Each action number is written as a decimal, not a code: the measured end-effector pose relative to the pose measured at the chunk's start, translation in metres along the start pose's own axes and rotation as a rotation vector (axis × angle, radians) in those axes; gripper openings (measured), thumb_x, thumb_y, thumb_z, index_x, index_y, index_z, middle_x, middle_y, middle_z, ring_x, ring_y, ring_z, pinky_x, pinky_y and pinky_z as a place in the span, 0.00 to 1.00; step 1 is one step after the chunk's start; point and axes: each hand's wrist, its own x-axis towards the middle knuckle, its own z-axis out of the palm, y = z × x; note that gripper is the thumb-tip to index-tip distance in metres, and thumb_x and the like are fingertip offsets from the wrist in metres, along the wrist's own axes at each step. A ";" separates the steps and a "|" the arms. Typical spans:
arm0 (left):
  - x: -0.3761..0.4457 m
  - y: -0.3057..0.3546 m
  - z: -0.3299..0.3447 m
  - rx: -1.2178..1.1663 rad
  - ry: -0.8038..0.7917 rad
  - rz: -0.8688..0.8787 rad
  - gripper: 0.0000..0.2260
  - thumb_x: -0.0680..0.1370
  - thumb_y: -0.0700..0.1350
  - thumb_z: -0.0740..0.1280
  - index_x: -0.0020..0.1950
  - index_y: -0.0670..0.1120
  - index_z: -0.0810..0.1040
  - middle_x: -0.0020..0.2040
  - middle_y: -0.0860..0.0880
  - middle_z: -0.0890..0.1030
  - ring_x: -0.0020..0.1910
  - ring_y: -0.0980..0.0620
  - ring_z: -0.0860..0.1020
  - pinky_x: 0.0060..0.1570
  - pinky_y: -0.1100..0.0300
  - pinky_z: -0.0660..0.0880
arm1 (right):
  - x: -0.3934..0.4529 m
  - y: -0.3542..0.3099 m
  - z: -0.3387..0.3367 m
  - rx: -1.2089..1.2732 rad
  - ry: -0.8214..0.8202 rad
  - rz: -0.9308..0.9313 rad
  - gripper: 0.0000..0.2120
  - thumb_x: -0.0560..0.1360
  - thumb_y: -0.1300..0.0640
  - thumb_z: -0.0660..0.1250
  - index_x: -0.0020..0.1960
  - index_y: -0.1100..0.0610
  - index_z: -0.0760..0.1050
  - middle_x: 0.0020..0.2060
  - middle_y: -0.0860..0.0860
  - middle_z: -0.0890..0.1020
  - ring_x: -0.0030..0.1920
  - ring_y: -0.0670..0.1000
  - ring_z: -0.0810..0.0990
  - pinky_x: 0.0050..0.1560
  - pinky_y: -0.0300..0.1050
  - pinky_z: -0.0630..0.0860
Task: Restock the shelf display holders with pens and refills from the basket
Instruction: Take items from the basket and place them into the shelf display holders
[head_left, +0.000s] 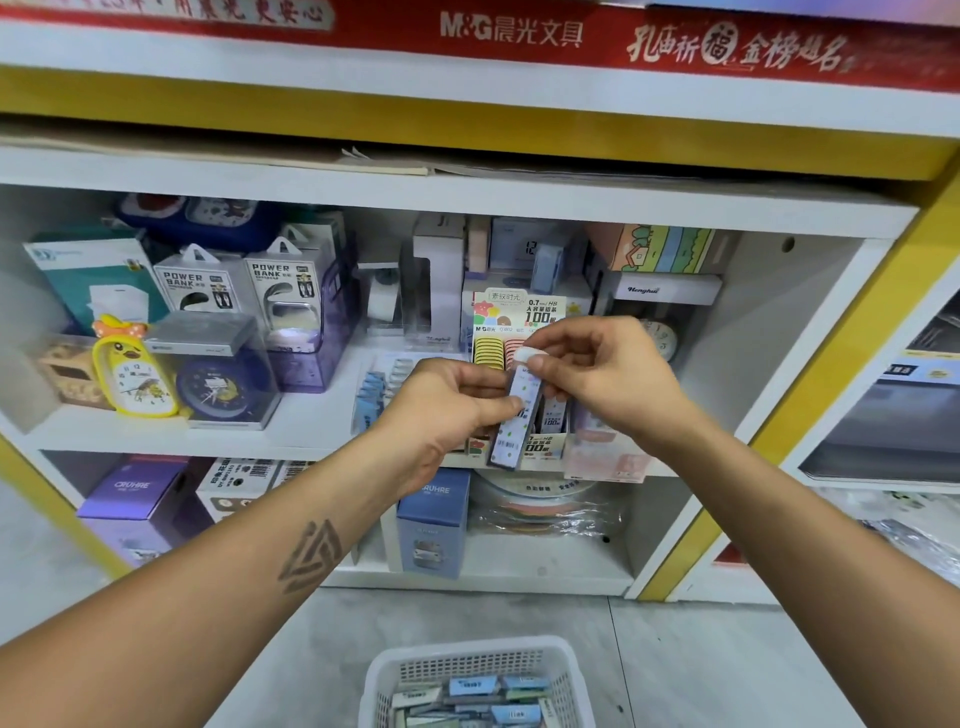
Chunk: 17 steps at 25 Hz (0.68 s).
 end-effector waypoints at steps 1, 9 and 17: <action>0.003 -0.001 -0.001 0.160 0.036 0.078 0.14 0.74 0.36 0.73 0.59 0.42 0.82 0.51 0.49 0.86 0.50 0.52 0.83 0.57 0.56 0.79 | 0.000 0.002 -0.006 -0.098 0.053 -0.048 0.05 0.75 0.62 0.73 0.50 0.57 0.82 0.40 0.54 0.85 0.36 0.49 0.81 0.41 0.43 0.80; 0.004 -0.016 -0.007 1.151 -0.066 0.408 0.27 0.74 0.38 0.64 0.73 0.42 0.67 0.78 0.47 0.62 0.76 0.47 0.62 0.71 0.52 0.65 | -0.010 0.024 -0.021 -0.793 0.029 -0.397 0.06 0.77 0.59 0.69 0.53 0.59 0.79 0.45 0.56 0.85 0.45 0.61 0.82 0.44 0.54 0.78; 0.002 -0.018 -0.005 1.208 -0.085 0.411 0.29 0.72 0.36 0.64 0.74 0.41 0.65 0.78 0.45 0.61 0.76 0.46 0.62 0.72 0.53 0.65 | -0.010 0.042 -0.006 -1.088 -0.106 -0.296 0.08 0.76 0.66 0.64 0.49 0.62 0.81 0.54 0.54 0.75 0.45 0.61 0.79 0.39 0.54 0.78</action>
